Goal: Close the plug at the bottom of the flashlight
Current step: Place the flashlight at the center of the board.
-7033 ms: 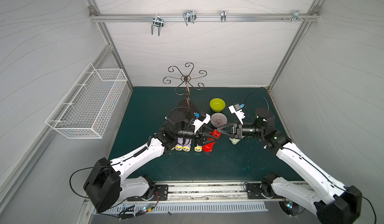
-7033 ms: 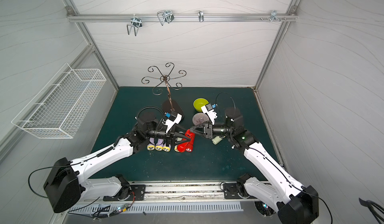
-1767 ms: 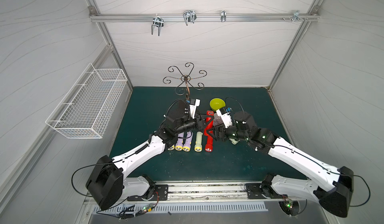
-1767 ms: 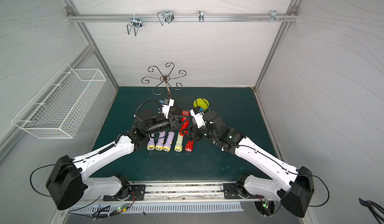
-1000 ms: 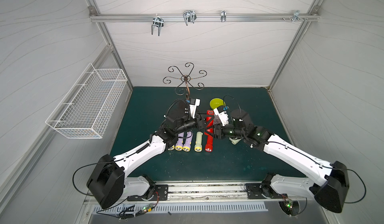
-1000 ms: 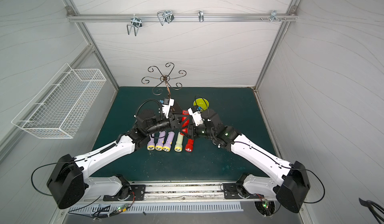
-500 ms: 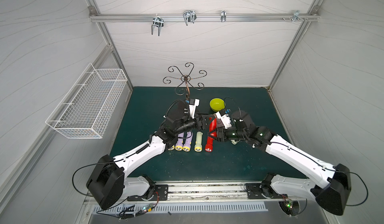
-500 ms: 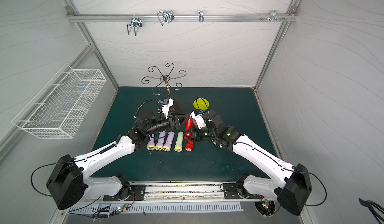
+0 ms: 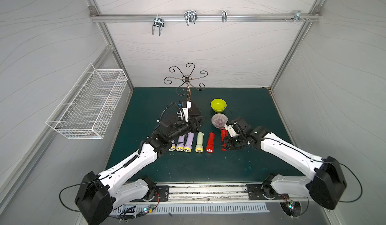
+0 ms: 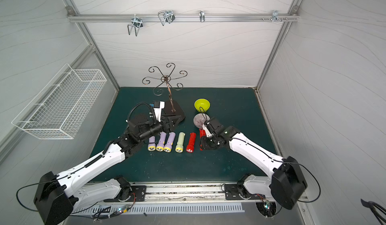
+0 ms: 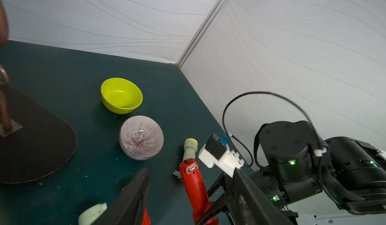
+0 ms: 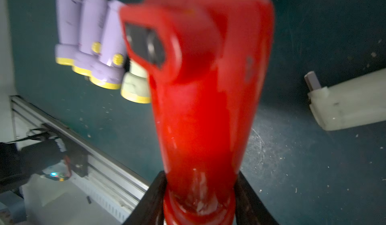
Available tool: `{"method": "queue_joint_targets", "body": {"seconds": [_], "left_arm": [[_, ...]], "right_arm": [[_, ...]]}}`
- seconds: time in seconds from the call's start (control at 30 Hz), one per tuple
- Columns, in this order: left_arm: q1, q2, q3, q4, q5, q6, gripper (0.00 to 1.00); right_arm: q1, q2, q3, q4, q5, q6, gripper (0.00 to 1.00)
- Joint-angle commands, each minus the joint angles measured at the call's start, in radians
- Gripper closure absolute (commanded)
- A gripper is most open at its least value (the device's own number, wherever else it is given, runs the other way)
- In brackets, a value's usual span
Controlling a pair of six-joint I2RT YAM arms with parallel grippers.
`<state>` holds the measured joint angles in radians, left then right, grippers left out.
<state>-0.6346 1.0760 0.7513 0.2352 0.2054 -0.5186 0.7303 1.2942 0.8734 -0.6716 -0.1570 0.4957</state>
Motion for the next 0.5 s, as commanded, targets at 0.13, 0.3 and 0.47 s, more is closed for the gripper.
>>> {"method": "queue_joint_targets", "body": {"seconds": [0.13, 0.3, 0.47], "left_arm": [[0.006, -0.012, 0.000, -0.005, -0.071, 0.038, 0.33], [0.006, -0.005, 0.000, -0.004, -0.074, 0.041, 0.33], [0.006, 0.006, 0.002, -0.004, -0.069, 0.043, 0.33]], "right_arm": [[-0.003, 0.130, 0.003, -0.009, -0.037, -0.042, 1.00], [-0.016, 0.169, -0.012, 0.034, -0.049, -0.041, 1.00], [-0.068, 0.225, -0.020, 0.081, -0.121, -0.042, 0.94]]}}
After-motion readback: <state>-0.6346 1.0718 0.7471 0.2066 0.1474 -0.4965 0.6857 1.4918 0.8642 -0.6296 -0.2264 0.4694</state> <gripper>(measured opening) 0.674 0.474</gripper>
